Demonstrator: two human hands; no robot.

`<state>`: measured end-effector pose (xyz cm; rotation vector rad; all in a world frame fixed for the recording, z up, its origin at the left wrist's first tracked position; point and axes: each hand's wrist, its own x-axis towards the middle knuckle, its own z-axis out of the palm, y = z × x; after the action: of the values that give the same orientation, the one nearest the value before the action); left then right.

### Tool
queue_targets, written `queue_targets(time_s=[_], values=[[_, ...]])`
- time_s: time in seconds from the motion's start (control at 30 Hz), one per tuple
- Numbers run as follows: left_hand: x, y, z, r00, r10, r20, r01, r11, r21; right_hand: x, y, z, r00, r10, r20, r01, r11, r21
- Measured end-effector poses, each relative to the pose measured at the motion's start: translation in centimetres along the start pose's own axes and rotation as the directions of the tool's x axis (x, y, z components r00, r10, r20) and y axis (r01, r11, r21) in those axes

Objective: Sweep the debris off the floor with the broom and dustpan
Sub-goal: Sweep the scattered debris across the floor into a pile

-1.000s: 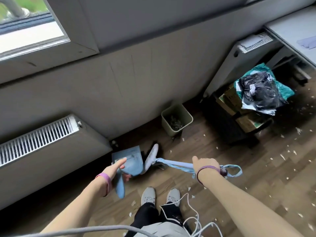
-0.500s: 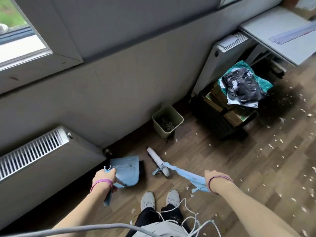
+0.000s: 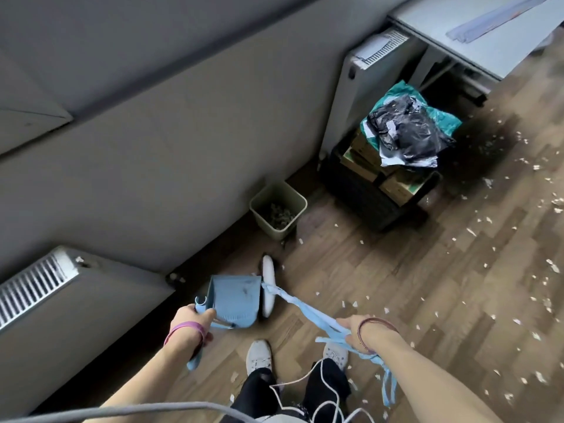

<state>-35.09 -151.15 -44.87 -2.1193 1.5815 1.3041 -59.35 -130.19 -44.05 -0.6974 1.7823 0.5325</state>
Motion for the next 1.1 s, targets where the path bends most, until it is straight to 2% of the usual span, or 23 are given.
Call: queue_targets(time_s=[0.17, 0.27, 0.47, 0.7, 0.93, 1.1], values=[[-1.8, 2.1, 4.2, 1.000, -0.021, 0.005, 0.022, 0.998, -0.062, 2.0, 6.6, -0.2, 0.998, 0.027, -0.051, -0.021, 0.994, 0.108], [-2.9, 4.2, 6.9, 0.999, -0.019, 0.027, 0.020, 0.999, -0.042, 3.5, 9.9, -0.2, 0.999, 0.024, -0.024, -0.019, 0.981, 0.192], [-5.8, 8.7, 12.7, 0.998, 0.017, 0.052, -0.022, 0.995, 0.097, 3.6, 17.0, 0.2, 0.998, 0.062, 0.025, -0.065, 0.988, 0.139], [-10.6, 13.3, 17.8, 0.994, 0.105, 0.020, -0.106, 0.978, 0.180, 1.5, 25.5, 0.8, 0.992, 0.122, -0.027, -0.119, 0.989, 0.083], [-14.1, 17.4, 21.3, 0.983, 0.181, -0.033, -0.174, 0.974, 0.148, 0.1, 28.8, 0.0, 0.988, 0.137, -0.065, -0.130, 0.986, 0.102], [-13.7, 18.8, 21.6, 0.966, 0.244, -0.081, -0.217, 0.943, 0.253, 1.6, 28.8, -2.7, 0.988, 0.101, -0.117, -0.079, 0.981, 0.176]])
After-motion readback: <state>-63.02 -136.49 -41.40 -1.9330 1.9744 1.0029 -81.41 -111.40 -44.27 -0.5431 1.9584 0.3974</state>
